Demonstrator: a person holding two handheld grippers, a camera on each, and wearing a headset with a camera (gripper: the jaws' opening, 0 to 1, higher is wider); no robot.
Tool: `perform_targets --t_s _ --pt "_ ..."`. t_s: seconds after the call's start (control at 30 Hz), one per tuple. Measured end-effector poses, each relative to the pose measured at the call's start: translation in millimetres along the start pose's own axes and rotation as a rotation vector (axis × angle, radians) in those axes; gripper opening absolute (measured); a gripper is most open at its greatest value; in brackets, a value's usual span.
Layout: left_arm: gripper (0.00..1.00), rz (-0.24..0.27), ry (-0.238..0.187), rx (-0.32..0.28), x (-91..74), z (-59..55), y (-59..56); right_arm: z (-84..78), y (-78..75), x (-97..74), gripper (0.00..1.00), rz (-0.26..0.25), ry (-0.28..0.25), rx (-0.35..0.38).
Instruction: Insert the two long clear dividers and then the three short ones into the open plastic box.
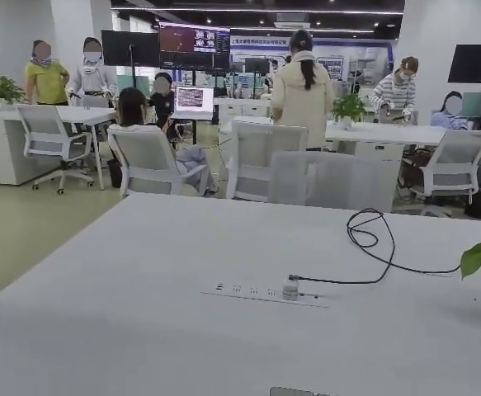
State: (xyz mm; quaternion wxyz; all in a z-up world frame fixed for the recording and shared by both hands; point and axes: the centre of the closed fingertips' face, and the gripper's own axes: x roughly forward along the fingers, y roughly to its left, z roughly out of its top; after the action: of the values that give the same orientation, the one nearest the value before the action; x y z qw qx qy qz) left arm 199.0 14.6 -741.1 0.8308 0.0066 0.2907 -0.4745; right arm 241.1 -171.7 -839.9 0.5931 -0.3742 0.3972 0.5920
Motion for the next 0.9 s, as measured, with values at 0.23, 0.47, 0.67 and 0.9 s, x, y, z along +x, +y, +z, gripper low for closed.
perform_targets --t_s 0.23,0.47,0.67,0.9 --pt "1.00 0.001 -0.005 -0.009 0.1 -0.1 1.4 -6.9 -5.1 10.6 0.55 0.004 0.038 -0.035" --pt "1.00 0.006 -0.012 -0.014 0.3 0.6 3.3 -9.5 -10.4 15.0 0.49 -0.002 0.066 -0.075" --pt "1.00 0.006 -0.017 -0.017 -0.1 1.1 4.0 -10.0 -13.1 14.7 0.44 -0.011 0.076 -0.080" --pt "1.00 0.006 -0.017 -0.017 -0.3 -0.1 4.8 -9.1 -16.6 14.3 0.34 -0.018 0.080 -0.072"
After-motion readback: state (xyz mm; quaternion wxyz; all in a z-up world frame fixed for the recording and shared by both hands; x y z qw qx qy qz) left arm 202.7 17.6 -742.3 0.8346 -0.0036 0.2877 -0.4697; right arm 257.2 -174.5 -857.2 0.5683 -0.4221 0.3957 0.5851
